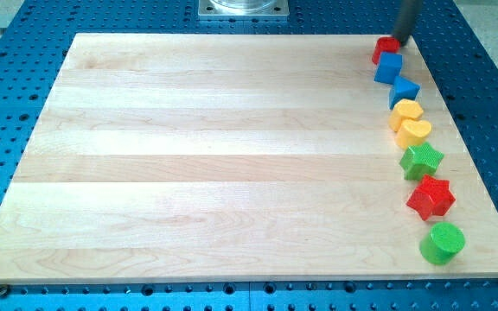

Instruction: Separate the red circle from the vertical line of blocks

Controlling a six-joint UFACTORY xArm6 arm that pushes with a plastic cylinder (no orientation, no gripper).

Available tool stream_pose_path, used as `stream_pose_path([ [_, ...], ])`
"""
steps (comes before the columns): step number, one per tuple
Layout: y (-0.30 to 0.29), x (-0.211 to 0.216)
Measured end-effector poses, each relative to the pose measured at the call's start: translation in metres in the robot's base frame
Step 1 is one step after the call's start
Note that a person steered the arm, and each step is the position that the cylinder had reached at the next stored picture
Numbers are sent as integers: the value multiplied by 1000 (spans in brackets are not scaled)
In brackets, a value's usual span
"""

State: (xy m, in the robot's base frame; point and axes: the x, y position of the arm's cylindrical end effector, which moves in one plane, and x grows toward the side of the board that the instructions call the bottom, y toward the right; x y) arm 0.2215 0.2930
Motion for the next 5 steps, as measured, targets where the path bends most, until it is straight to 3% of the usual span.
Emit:
stream_pose_path([
  [1,-10,14],
  [2,-87,28],
  [3,-205,28],
  [4,-257,27],
  [5,-148,21],
])
